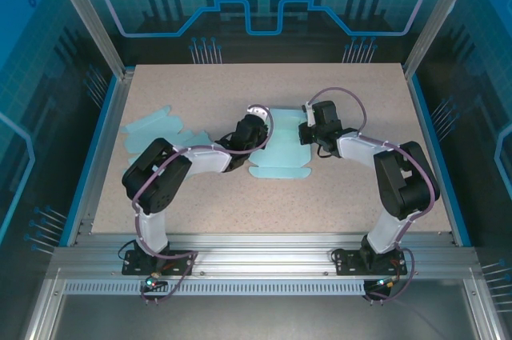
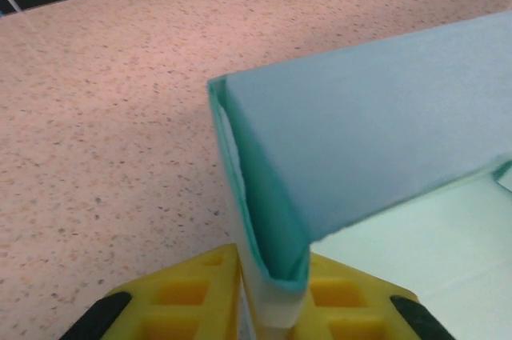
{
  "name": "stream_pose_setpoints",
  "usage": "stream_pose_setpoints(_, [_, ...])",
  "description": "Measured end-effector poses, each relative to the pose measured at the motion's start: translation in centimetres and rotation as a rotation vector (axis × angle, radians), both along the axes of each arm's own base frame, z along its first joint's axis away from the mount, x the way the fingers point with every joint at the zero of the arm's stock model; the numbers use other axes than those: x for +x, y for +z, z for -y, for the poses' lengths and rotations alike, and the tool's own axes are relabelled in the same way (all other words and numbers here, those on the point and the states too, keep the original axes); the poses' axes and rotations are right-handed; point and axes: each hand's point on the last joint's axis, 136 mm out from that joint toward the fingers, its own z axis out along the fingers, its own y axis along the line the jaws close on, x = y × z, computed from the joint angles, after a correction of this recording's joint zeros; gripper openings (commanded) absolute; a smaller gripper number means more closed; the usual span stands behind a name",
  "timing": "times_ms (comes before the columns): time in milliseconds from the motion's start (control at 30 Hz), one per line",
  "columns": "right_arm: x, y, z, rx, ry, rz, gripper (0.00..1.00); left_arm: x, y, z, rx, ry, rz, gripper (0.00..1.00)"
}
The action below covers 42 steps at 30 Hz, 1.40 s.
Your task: Fold the paper box
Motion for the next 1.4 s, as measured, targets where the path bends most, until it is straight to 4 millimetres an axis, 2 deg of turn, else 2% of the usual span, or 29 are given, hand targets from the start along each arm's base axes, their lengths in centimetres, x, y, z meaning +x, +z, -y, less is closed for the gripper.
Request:
stream_pose_setpoints(133, [0.0, 0.2, -0.5, 0.018, 0.011, 0.006, 0.11, 0.3, 0.3, -0.8, 0.008, 0.084, 0.021, 0.12])
stream_pose_setpoints(267, [-0.1, 0.3, -1.0, 0.026, 0.002, 0.005, 0.00, 0.1, 0.7, -1.2, 0.011, 0.152, 0.046, 0.12])
stream_pose_setpoints(467, [0.5, 1.4, -1.6, -0.008, -0.055, 0.024, 0.00, -0.3, 1.1, -1.6, -0.018, 0.231, 0.076, 0.08])
stream_pose_setpoints(667, [-0.1, 1.0, -2.9, -0.112, -0.109, 0.052, 0.00, -1.7, 0.2, -2.6, -0.046, 0.251, 0.054, 0.07])
stream_pose_setpoints(900, [0.8, 3.5, -3.3, -0.159, -0.266, 0.112, 0.00, -3.9, 2.6, -2.6, -0.117, 0.241, 0.076, 0.07])
stream_pose_setpoints(1000, [0.7, 3.9, -3.7, -0.149, -0.309, 0.110, 0.00, -4.4, 3.1, -3.0, -0.125, 0.242, 0.082, 0.07])
stream_pose_setpoints(1233, [-0.4, 3.6, -4.6, -0.133, -0.335, 0.093, 0.00, -4.8, 3.3, -4.2, -0.078, 0.311, 0.116, 0.06])
stream_pose_setpoints(1400, [-1.0, 3.8, -5.0, -0.126, -0.351, 0.106, 0.00, -3.9, 3.4, -4.8, -0.053, 0.404, 0.151, 0.06])
